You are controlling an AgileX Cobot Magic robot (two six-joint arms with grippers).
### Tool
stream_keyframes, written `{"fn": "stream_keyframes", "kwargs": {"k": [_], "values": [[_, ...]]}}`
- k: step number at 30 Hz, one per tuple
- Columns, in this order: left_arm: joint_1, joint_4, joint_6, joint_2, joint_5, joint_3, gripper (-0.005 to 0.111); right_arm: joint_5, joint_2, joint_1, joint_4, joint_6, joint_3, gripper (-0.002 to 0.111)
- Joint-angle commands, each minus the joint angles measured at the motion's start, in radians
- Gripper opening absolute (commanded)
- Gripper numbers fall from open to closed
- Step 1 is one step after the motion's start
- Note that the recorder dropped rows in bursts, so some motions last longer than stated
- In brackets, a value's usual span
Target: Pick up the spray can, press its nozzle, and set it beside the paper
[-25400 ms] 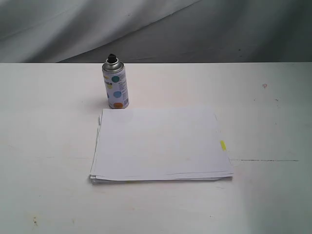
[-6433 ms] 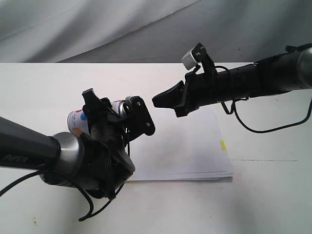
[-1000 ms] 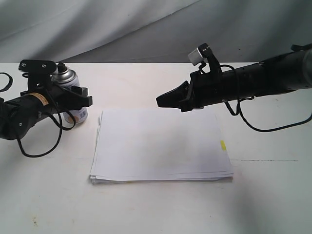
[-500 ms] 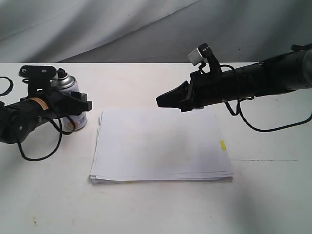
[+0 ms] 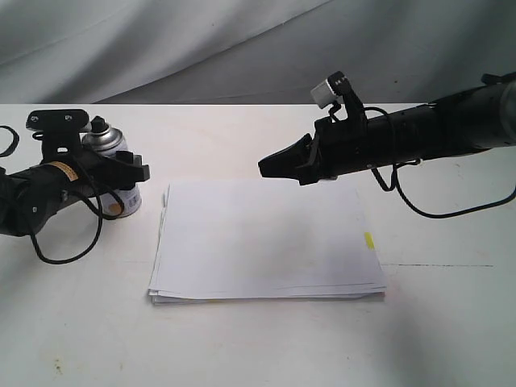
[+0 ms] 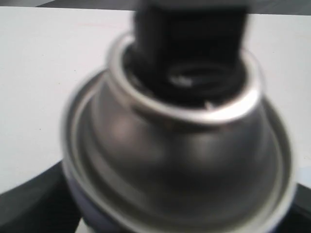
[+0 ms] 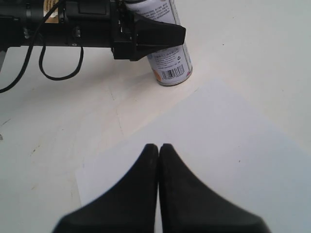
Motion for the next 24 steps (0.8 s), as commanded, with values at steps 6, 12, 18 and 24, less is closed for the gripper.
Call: {"fn": "stream_keyframes", "kwargs": {"k": [6,12,18,24], "values": [[-0.002,-0.013,0.002,-0.049,-0.005,-0.004,0.087,0.007,-0.010,-0.006,0.000,0.000,0.005,0.000],[-0.002,-0.013,0.010,-0.178,0.004,-0.004,0.087,0.007,-0.010,-0.006,0.000,0.000,0.005,0.000],[0.000,-0.013,0.038,-0.529,0.128,-0.004,0.087,0.007,-0.010,-0.006,0.000,0.000,0.005,0.000],[0.000,-0.009,0.045,-0.917,0.426,-0.004,0.069,0.007,-0.010,-0.006,0.023,0.000,0.005,0.000]]}}
